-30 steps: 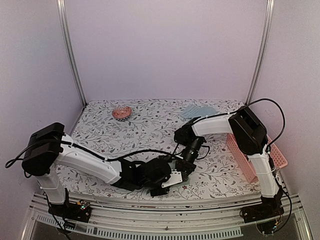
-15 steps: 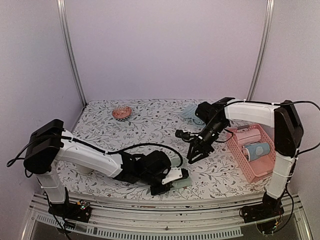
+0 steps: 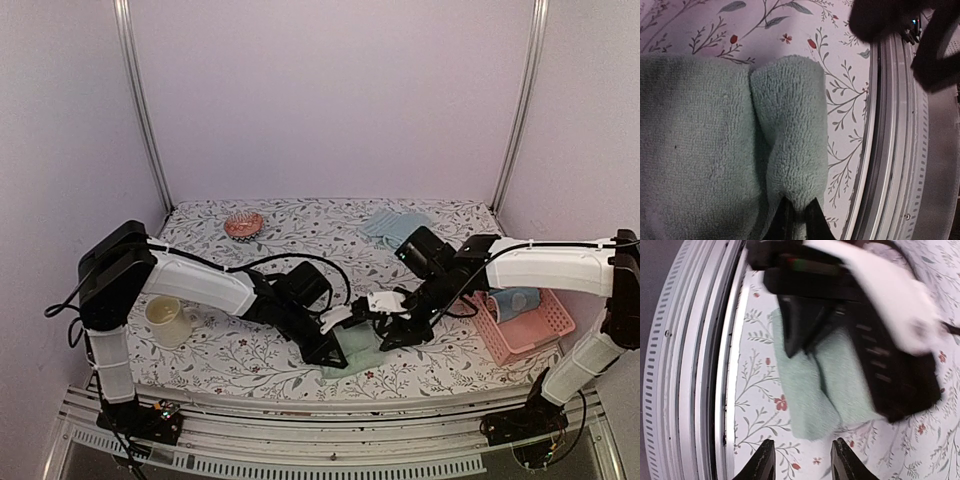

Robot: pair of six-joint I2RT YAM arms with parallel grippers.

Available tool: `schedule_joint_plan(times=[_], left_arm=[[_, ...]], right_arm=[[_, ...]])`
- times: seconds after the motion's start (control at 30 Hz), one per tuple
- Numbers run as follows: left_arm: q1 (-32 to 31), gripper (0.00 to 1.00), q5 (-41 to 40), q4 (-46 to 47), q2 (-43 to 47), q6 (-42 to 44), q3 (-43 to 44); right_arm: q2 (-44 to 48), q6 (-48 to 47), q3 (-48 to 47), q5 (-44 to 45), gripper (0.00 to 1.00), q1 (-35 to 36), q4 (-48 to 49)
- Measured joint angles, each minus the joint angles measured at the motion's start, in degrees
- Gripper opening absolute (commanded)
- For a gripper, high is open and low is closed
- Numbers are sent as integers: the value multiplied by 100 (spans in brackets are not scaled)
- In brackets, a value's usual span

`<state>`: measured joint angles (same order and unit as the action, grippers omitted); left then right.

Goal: Roll the towels
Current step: Roll the towel at the center of the board.

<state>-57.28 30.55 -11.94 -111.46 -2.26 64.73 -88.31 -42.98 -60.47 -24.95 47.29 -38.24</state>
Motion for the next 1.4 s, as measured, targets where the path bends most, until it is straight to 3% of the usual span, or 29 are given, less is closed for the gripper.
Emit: schedule_joint_plan(times=[0.17, 0.5, 0.6, 0.73, 0.83, 0.97, 1.13, 1.27, 1.4], left_arm=[[247, 2, 732, -61, -308, -267, 190], [413, 3, 1154, -175, -483, -382, 308], [433, 4, 1193, -273, -535, -380, 387], [481, 16, 1215, -378, -564, -358, 444], [494, 19, 1064, -448, -470, -302, 411], [479, 35, 407, -258, 321, -243, -223], [321, 49, -1067, 527, 2583, -260, -1703], [-584, 49, -2879, 1266, 3775, -76, -2463], [-1657, 43, -4247, 1449, 3781, 92, -2750]], right_arm=[[-76, -142, 404, 763, 43, 883, 498], [-629, -221, 481, 1696, 43, 1246, 1478], [-802, -317, 553, 1838, 34, 1318, 1668], [-992, -424, 619, 1860, 10, 1340, 1834], [-997, -483, 619, 1770, 5, 1340, 1878], [-1067, -468, 494, 1416, 4, 1300, 1740], [-1652, -411, -308, 452, 4, 966, 841], [-2527, -343, -1362, -553, 4, 476, -168], [-3200, -341, -2068, -1397, 4, 162, -1016]])
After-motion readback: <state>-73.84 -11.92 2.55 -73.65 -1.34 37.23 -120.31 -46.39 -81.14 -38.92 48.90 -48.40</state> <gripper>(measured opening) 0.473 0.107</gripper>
